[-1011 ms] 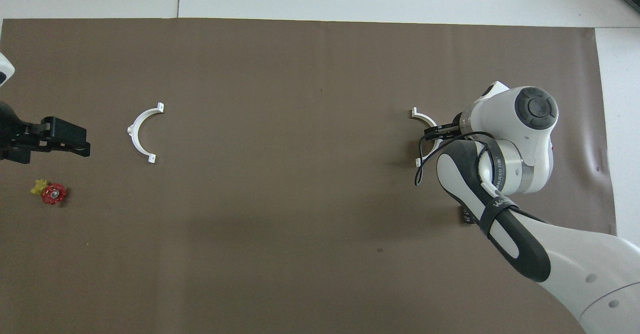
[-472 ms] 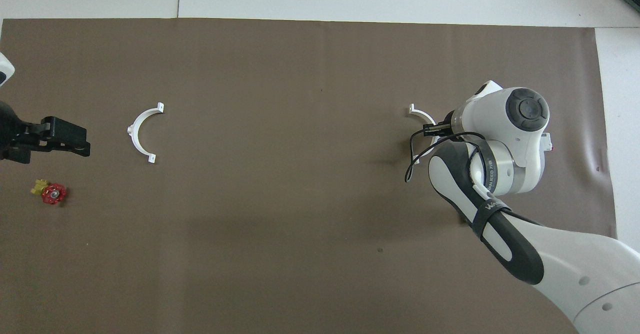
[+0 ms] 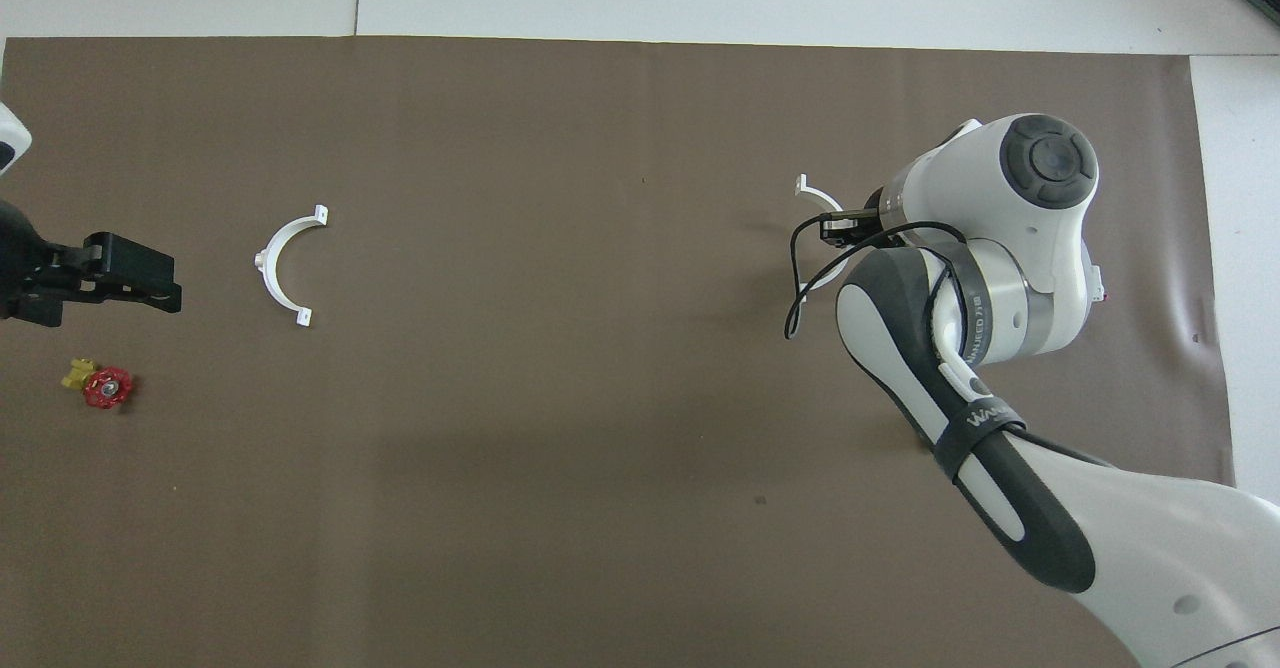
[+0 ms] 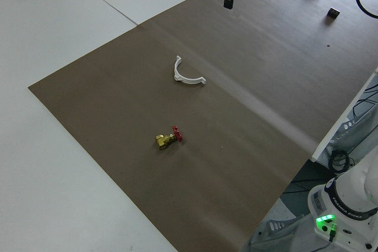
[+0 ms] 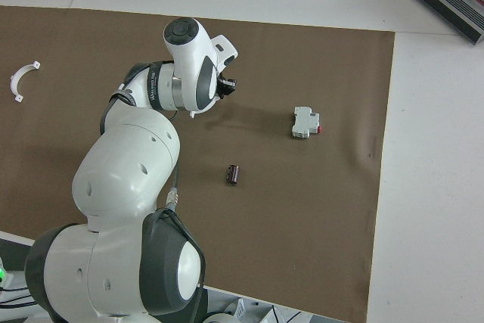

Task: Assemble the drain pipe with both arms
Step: 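Carry the white half-ring with the right gripper toward the table centre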

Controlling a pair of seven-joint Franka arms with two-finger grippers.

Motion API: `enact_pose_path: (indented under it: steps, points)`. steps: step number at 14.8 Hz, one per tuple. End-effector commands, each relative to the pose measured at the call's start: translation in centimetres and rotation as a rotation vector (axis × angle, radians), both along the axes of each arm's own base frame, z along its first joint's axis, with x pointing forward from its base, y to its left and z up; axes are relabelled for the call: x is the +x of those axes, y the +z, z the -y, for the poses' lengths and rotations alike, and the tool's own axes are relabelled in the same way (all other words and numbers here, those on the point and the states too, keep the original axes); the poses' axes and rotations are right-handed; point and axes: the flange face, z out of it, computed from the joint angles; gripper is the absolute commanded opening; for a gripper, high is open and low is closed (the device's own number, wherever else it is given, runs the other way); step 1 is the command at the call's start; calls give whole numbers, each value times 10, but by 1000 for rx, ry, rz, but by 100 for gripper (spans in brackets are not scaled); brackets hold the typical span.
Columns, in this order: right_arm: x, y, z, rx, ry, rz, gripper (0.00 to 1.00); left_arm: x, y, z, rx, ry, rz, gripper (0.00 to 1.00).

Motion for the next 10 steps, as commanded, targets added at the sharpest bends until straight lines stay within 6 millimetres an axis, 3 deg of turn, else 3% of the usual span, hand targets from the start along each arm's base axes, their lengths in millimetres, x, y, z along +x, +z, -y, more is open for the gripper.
enact_pose_path:
  steps: [1,4,6,10]
  points:
    - [-1,20,-58,39,-62,14,0,5,1,-3,-8,-6,11,100]
    - [-13,28,-122,65,-97,26,0,5,2,-3,-6,-5,12,100]
    - [-21,21,-158,63,-92,24,0,5,2,-3,-6,-5,14,100]
    - [-37,-6,-202,46,46,1,0,5,2,-3,-6,-5,12,100]
